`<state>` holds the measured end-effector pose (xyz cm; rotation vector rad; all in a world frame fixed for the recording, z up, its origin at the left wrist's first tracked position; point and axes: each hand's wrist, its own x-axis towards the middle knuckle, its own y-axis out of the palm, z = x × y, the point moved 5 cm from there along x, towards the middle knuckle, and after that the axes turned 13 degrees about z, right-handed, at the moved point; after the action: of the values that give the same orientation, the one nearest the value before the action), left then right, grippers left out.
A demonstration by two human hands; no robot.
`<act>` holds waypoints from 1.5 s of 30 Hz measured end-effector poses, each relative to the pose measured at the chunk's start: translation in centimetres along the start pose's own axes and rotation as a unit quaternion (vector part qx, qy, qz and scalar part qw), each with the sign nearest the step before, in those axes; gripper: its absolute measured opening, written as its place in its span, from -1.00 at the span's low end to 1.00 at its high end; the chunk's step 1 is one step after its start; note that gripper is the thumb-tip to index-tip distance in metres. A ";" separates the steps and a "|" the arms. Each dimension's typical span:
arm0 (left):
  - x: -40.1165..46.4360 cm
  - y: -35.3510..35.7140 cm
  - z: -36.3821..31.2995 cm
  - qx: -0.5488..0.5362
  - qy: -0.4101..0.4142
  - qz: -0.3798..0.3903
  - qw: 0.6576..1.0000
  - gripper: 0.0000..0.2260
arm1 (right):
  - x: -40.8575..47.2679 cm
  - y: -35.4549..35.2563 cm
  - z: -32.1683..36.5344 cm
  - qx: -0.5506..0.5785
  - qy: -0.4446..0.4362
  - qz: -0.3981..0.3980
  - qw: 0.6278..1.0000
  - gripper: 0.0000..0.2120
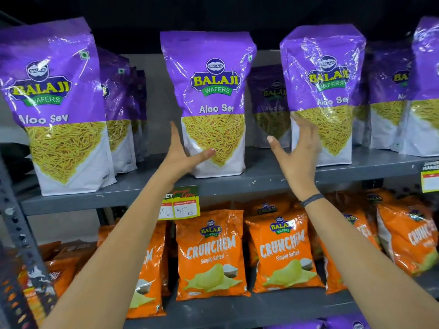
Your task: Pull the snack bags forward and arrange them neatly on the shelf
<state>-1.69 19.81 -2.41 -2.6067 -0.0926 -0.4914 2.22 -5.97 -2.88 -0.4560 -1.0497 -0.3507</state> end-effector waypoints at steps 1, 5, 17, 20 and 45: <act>0.3 0.7 -0.1 -0.017 0.010 -0.002 1.000 0.05 | 0.0 -0.7 -0.4 -0.030 -0.001 -0.024 0.999 -0.41; 1.3 0.8 0.7 -0.057 0.011 -0.009 0.998 0.13 | 0.2 -3.5 -2.0 -0.142 0.024 -0.102 0.984 -0.27; 1.9 0.7 0.9 0.014 -0.004 0.032 0.999 0.31 | 0.7 -6.0 -9.2 -0.151 0.241 0.128 0.950 0.34; 1.7 0.9 0.7 0.019 -0.009 0.023 1.000 0.15 | 0.7 -6.1 -9.2 -0.150 0.241 0.161 0.945 0.34; 1.1 0.7 0.8 0.016 -0.028 0.004 0.999 0.25 | -0.4 -5.8 -9.1 -0.159 0.205 0.079 0.963 0.27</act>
<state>-0.28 19.53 -3.01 -2.5886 -0.1066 -0.4098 6.06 -15.60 -5.94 -0.7169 -0.5493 -0.4514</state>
